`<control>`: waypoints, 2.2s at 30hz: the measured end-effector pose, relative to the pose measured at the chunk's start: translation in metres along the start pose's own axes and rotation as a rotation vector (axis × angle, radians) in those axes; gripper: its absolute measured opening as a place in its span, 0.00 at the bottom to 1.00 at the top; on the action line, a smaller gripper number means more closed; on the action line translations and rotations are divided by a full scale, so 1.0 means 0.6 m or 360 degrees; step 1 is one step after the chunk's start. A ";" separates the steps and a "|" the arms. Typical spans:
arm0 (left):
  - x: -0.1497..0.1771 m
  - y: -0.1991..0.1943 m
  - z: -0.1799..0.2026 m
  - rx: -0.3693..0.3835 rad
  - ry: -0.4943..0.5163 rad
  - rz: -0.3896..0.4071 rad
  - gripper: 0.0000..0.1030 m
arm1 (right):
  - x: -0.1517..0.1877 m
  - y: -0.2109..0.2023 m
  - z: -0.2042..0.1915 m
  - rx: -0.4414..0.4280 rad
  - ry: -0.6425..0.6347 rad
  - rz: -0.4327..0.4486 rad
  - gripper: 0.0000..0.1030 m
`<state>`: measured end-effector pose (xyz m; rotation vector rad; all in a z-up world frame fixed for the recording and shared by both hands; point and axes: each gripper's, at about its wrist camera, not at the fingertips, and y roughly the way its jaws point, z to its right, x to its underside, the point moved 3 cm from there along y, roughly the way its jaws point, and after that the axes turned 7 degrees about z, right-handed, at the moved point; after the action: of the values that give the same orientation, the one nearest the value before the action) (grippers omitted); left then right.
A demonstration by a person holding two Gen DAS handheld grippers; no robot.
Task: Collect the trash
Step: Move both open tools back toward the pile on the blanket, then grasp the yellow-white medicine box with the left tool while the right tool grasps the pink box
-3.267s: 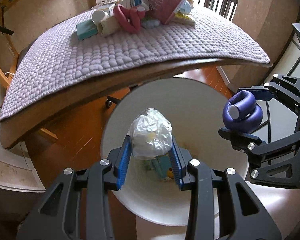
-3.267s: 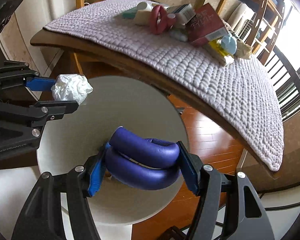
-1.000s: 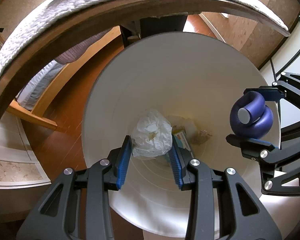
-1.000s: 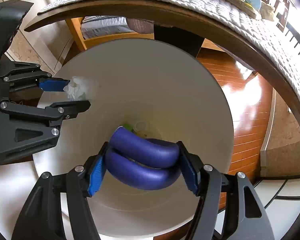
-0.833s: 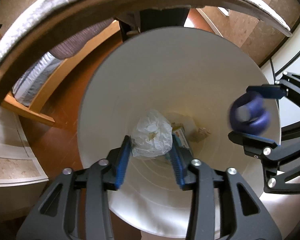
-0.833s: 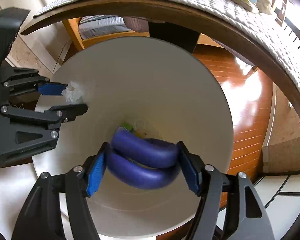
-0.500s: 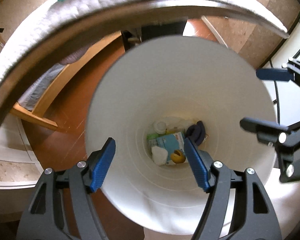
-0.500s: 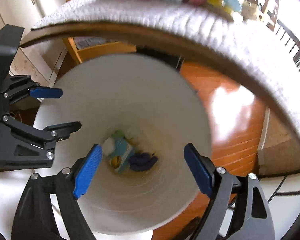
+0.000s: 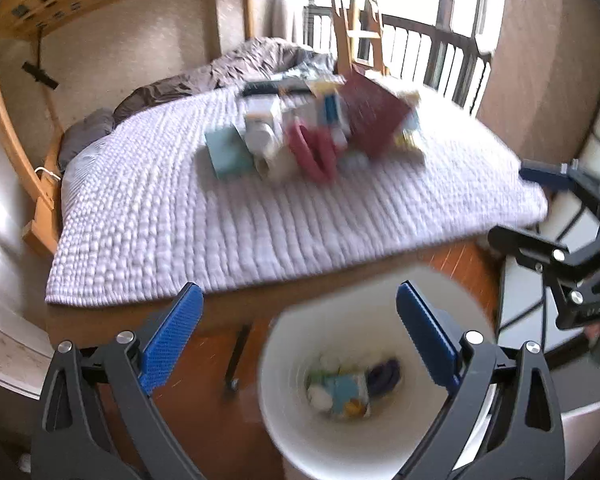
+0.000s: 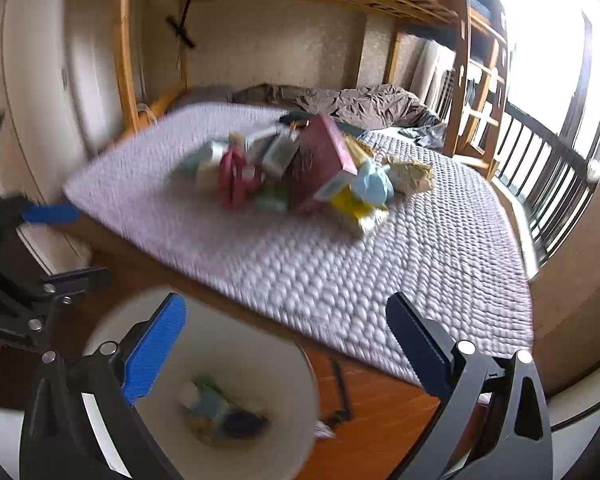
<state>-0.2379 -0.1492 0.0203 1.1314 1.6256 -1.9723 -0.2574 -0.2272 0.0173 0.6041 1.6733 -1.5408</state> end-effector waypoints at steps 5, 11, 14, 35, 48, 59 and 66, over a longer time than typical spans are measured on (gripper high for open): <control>-0.040 0.026 -0.040 -0.0083 -0.0077 0.0029 0.96 | -0.033 0.008 0.026 -0.0053 0.0120 0.0044 0.95; -0.073 0.070 -0.095 -0.0204 -0.0019 0.0027 0.96 | -0.077 0.036 0.034 -0.0037 0.0116 0.0060 0.94; -0.088 0.096 -0.122 -0.0215 -0.0024 0.0007 0.94 | -0.095 0.059 0.039 -0.0034 0.0109 0.0050 0.86; -0.211 0.223 -0.138 0.0032 0.0039 -0.0067 0.71 | -0.163 0.193 0.065 -0.0018 0.0243 -0.0057 0.77; -0.256 0.280 -0.099 0.0242 0.0075 -0.0139 0.51 | -0.150 0.210 0.109 -0.0265 0.0435 -0.0049 0.53; -0.255 0.313 -0.095 0.0208 0.0120 -0.0219 0.45 | -0.141 0.209 0.113 -0.0349 0.0448 -0.0080 0.51; -0.254 0.323 -0.093 0.0202 0.0115 -0.0236 0.38 | -0.139 0.199 0.115 -0.0356 0.0422 -0.0074 0.20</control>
<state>0.0120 -0.1850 0.0058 1.1710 1.6852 -2.1792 -0.1005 -0.2627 0.0124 0.6761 2.0397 -1.3241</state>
